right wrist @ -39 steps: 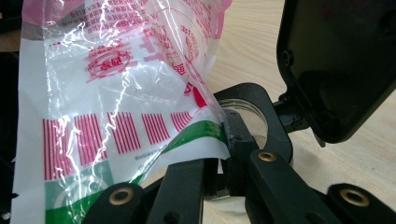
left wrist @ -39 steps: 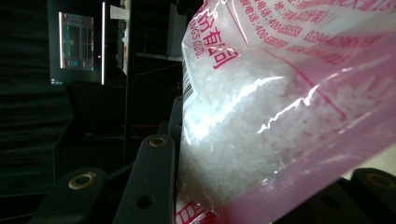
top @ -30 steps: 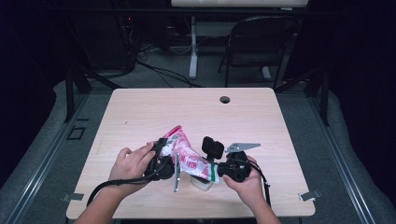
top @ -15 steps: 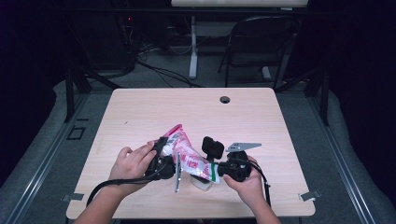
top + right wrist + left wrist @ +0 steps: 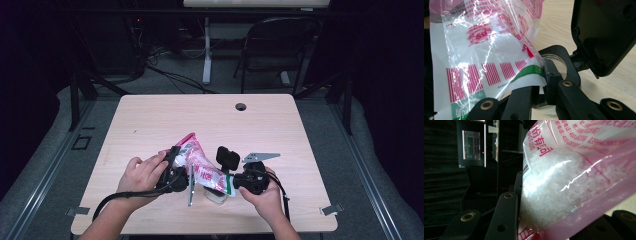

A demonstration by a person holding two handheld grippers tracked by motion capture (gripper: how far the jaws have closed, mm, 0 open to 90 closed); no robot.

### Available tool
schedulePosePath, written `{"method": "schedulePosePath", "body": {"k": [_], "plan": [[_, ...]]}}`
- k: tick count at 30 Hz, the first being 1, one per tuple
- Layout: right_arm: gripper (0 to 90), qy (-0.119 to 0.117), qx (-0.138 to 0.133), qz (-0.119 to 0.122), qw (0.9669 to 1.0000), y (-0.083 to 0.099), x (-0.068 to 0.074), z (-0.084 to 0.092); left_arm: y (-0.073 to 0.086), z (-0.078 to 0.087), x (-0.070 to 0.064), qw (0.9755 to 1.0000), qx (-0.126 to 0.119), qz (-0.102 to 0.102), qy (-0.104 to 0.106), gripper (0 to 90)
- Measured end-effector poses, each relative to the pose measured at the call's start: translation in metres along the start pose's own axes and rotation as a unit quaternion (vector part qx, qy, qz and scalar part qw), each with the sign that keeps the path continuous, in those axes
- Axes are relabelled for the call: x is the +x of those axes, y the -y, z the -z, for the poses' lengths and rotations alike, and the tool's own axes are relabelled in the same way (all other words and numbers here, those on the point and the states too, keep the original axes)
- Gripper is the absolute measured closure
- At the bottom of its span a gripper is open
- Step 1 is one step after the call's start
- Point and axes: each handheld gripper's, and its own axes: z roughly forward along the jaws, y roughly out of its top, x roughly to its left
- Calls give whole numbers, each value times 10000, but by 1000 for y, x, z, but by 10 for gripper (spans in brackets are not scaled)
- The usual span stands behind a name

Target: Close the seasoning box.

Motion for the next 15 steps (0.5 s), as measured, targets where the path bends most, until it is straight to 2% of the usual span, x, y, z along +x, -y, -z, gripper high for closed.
{"method": "schedulePosePath", "body": {"k": [15], "plan": [[851, -6, -3, -31, 10000, 1, -2, 0, -4, 2, 2, 10000, 2, -32, -41, 720]]}}
